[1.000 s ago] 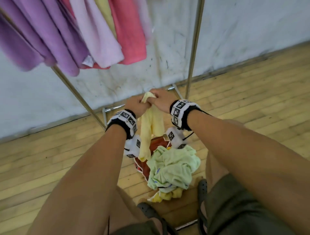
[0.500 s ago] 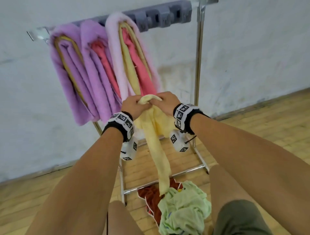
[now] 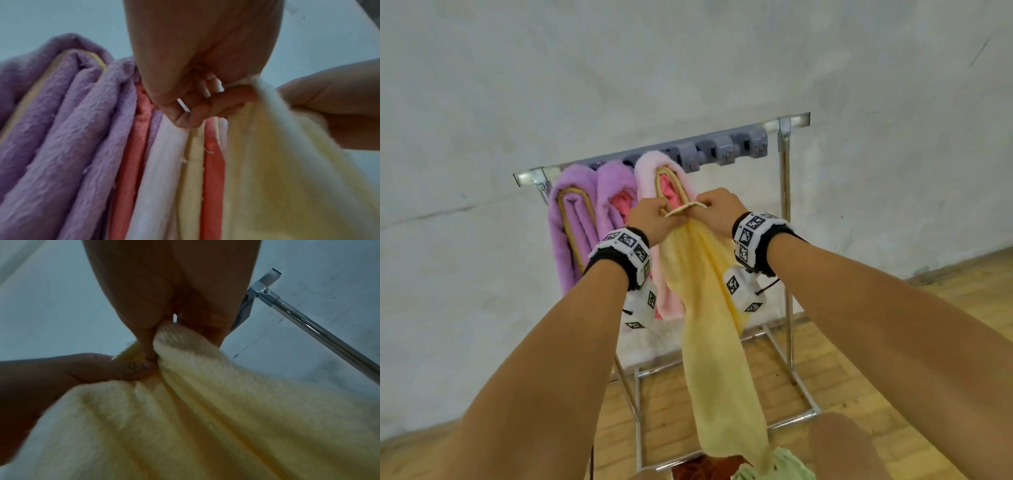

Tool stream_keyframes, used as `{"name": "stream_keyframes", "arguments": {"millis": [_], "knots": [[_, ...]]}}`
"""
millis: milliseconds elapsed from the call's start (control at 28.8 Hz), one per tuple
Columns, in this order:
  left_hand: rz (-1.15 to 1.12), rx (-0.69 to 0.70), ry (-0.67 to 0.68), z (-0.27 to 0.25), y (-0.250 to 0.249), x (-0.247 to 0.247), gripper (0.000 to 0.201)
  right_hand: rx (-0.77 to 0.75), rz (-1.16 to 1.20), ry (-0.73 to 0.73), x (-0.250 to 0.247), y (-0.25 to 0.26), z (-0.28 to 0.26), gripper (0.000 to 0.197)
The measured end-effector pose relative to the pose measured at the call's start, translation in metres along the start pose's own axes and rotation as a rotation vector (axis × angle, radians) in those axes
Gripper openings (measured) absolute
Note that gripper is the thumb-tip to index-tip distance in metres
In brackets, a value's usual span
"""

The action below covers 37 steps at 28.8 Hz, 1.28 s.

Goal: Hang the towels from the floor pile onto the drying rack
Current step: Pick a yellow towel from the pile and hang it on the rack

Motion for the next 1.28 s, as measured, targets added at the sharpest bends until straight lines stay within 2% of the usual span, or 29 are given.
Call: {"name": "stream_keyframes", "arguments": {"millis": [174,312,417,555,660,798,903,1007,1146,1284], "knots": [[0.045,-0.011,-0.028,0.015,-0.020,-0.011,0.019,-0.017,-0.045,0.023,-0.009,0.011,0.013,0.037],[0.094,0.017,-0.070,0.021,-0.028,-0.018,0.009,0.007,-0.108,0.156,-0.001,0.010,0.013,0.020],[0.036,0.025,-0.107,0.025,-0.030,-0.025,0.016,0.087,-0.128,0.225,-0.001,0.003,0.014,0.020],[-0.049,0.004,-0.014,0.028,-0.030,-0.020,0.021,0.022,-0.077,0.154,-0.012,0.018,0.018,0.007],[-0.079,-0.003,0.002,0.027,-0.034,-0.017,0.024,-0.011,-0.025,0.118,-0.017,0.026,0.021,0.010],[-0.170,-0.067,-0.021,0.027,-0.033,-0.019,0.024,-0.060,0.094,0.149,-0.017,0.028,0.016,0.019],[-0.131,-0.065,-0.044,0.027,-0.034,-0.024,0.024,-0.157,0.019,0.074,-0.026,0.035,0.013,0.020],[-0.068,-0.048,-0.044,0.026,-0.035,-0.027,0.026,-0.110,-0.030,0.101,-0.029,0.034,0.014,0.036],[-0.052,-0.062,-0.056,0.027,-0.032,-0.028,0.024,-0.058,-0.076,0.156,-0.022,0.031,0.015,0.026],[-0.101,-0.117,-0.090,0.026,-0.029,-0.031,0.023,-0.023,-0.151,0.267,-0.002,0.032,0.009,0.056]]}}
Point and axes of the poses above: each hand's wrist, its own z-axis towards the middle knuckle, its own x-axis out of the palm, y = z × x, the point moved 8 cm from there along z, towards the middle knuckle, and after that the axes turned 1 degree about -x, right-handed, at the moved point
